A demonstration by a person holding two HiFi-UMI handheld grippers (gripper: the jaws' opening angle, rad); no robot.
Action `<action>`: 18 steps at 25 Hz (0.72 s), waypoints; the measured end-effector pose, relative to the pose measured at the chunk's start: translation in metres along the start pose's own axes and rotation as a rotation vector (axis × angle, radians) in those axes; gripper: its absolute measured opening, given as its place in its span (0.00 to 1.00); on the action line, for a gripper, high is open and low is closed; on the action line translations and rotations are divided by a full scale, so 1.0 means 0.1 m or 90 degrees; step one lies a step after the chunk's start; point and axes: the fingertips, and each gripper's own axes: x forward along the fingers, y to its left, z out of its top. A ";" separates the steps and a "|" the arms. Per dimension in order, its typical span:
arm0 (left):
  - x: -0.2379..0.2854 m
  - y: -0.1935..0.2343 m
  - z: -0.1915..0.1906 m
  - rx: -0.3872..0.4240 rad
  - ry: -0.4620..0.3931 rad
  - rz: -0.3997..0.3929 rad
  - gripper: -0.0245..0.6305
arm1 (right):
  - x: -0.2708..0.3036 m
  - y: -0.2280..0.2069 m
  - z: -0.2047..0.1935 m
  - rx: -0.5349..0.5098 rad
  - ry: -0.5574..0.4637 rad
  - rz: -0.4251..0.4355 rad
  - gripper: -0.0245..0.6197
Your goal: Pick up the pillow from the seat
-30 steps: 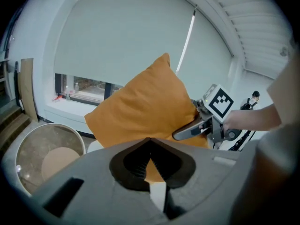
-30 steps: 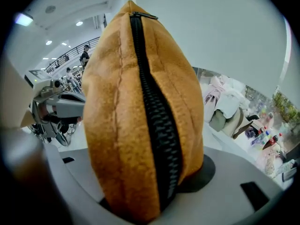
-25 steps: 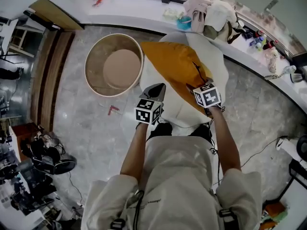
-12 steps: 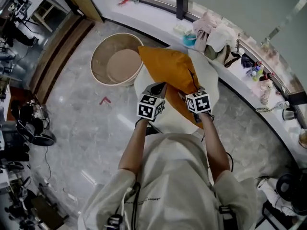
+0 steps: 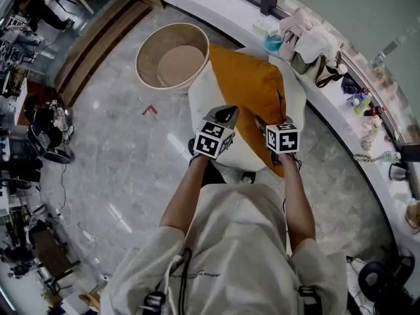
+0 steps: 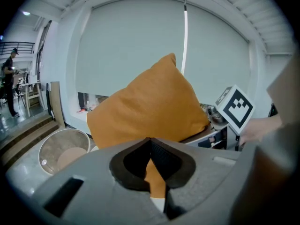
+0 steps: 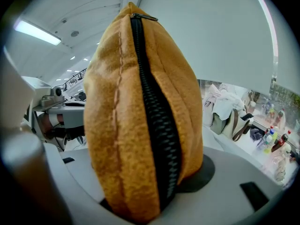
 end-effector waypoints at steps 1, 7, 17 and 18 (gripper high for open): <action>-0.01 -0.06 -0.03 -0.004 0.003 0.003 0.05 | -0.04 -0.03 -0.06 0.001 0.002 0.002 0.46; -0.07 -0.41 -0.20 -0.006 0.008 0.000 0.05 | -0.22 -0.15 -0.33 0.017 0.008 0.003 0.46; -0.07 -0.57 -0.34 -0.012 0.018 -0.011 0.05 | -0.46 -0.19 -0.55 0.030 -0.012 -0.009 0.46; -0.08 -0.56 -0.34 -0.014 0.016 -0.009 0.05 | -0.47 -0.20 -0.55 0.029 -0.014 -0.009 0.46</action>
